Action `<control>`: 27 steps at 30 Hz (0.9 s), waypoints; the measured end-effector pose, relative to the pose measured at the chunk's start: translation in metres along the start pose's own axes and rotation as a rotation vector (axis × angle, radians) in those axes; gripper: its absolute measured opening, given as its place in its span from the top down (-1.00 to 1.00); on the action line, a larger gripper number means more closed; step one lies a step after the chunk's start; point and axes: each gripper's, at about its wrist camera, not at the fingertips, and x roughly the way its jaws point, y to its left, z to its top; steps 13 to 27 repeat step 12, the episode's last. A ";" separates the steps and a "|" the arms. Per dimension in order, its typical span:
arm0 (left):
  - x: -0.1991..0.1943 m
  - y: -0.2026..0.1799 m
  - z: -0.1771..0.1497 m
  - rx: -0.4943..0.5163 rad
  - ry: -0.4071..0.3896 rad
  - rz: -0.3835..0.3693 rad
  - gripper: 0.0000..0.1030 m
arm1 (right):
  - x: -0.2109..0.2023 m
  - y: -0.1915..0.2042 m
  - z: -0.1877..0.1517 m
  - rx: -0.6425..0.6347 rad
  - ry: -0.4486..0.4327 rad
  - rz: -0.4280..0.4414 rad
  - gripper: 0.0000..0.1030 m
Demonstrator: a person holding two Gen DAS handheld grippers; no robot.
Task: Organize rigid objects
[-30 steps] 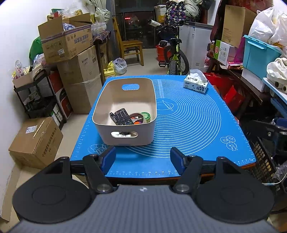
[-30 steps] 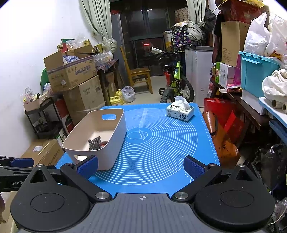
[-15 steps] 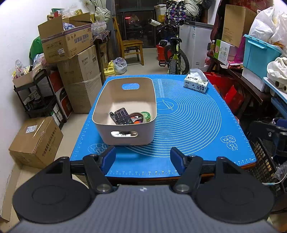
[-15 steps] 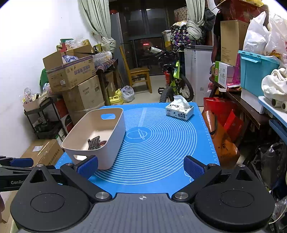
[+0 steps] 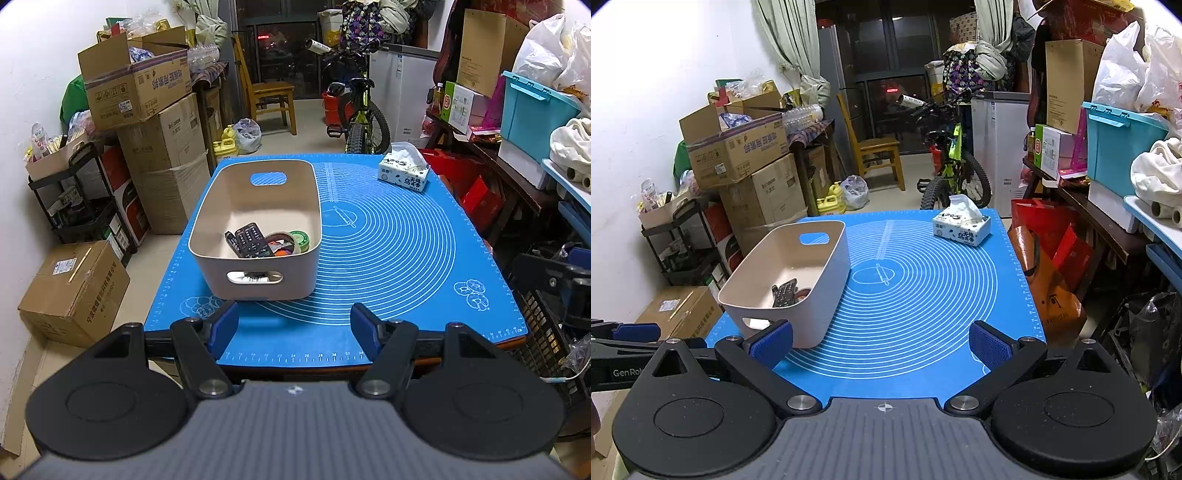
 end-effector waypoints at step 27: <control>0.004 0.000 0.001 0.005 0.015 -0.009 -0.34 | 0.004 0.003 -0.011 0.001 0.014 0.001 -0.95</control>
